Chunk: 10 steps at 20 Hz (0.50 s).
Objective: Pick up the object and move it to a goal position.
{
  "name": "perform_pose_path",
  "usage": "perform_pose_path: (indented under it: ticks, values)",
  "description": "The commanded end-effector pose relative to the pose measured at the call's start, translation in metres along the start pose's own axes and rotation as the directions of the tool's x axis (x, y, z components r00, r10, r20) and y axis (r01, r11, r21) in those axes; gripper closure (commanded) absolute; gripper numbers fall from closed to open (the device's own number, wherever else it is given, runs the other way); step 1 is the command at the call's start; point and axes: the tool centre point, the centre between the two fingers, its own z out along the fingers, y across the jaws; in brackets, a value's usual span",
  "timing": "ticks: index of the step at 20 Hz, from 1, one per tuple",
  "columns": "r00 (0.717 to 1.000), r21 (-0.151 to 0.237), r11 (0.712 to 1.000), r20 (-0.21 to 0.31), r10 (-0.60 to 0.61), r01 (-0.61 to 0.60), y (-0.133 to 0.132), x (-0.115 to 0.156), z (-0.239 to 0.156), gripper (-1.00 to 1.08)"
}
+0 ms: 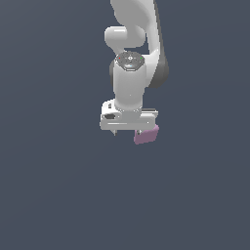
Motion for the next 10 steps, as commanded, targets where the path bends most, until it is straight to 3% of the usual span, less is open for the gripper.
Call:
perform_pose_path:
  ticks: [1,10]
  values:
    - [1.0,0.0,1.0,0.0,0.0,0.0,0.0,0.0,0.0,-0.92]
    - [0.999,-0.001,0.999,0.012,0.045,-0.045,0.031,0.0,0.006,-0.92]
